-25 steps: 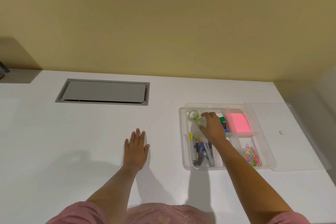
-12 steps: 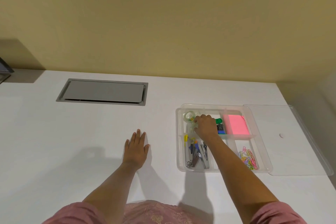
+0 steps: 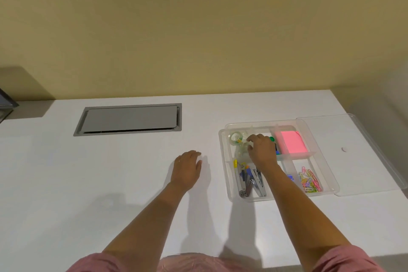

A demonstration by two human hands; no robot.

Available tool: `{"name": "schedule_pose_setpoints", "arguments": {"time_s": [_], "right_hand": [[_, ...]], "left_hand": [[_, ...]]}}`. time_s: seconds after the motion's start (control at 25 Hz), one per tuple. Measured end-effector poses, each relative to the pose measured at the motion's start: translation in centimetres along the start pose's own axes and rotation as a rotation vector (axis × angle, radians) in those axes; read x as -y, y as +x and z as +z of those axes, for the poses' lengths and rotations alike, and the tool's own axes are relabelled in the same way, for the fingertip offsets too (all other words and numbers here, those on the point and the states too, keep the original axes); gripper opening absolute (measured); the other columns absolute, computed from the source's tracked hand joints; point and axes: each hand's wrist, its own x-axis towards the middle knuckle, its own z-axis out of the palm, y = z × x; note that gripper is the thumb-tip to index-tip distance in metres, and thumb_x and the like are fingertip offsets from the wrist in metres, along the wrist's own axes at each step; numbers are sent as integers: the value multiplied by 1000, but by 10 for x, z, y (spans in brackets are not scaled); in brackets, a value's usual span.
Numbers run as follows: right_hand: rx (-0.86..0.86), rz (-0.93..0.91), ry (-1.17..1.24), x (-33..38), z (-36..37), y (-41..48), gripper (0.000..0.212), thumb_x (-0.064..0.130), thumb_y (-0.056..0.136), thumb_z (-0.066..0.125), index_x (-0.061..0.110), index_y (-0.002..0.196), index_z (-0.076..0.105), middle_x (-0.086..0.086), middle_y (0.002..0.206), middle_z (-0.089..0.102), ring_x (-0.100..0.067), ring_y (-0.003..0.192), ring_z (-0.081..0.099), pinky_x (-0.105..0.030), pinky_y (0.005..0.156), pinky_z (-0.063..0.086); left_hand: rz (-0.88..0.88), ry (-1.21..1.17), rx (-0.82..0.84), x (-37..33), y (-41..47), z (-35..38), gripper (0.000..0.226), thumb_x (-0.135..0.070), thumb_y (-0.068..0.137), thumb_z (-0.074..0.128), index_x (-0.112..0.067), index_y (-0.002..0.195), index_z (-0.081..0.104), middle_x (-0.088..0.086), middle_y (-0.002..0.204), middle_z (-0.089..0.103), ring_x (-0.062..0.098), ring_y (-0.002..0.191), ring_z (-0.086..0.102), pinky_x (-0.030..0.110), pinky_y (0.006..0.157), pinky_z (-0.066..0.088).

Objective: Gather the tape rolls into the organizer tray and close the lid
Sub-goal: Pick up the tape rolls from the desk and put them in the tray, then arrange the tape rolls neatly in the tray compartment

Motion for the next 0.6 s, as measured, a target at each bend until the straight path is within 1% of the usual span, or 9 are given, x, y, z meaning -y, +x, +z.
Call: {"name": "schedule_pose_setpoints", "arguments": {"time_s": [0.08, 0.24, 0.44, 0.6], "right_hand": [[-9, 3, 27, -4, -4, -1, 25, 6, 85, 58, 8, 109, 66, -16, 110, 68, -36, 100, 60, -39, 83, 48], [-4, -40, 73, -18, -13, 4, 25, 5, 86, 57, 7, 109, 66, -17, 111, 67, -35, 103, 58, -40, 85, 49], [66, -156, 31, -39, -21, 21, 26, 6, 89, 54, 9, 114, 63, -12, 120, 64, -31, 113, 53, -37, 91, 45], [56, -247, 50, -53, -22, 35, 26, 7, 89, 55, 9, 114, 63, -12, 119, 65, -31, 110, 55, -38, 91, 45]], "left_hand": [[43, -38, -70, -17, 9, -5, 31, -19, 98, 46, -11, 126, 57, 5, 131, 60, 22, 121, 55, 35, 107, 41], [96, -54, -135, -55, 33, -5, 29, -14, 96, 49, -12, 123, 59, 4, 130, 60, 23, 121, 53, 35, 103, 39], [102, -6, -108, -100, 65, 12, 32, -14, 94, 51, -14, 125, 56, 1, 132, 58, 21, 126, 49, 33, 104, 34], [100, 101, -92, -121, 81, 27, 35, -17, 93, 53, -18, 127, 54, -2, 134, 55, 18, 130, 45, 32, 111, 25]]}}
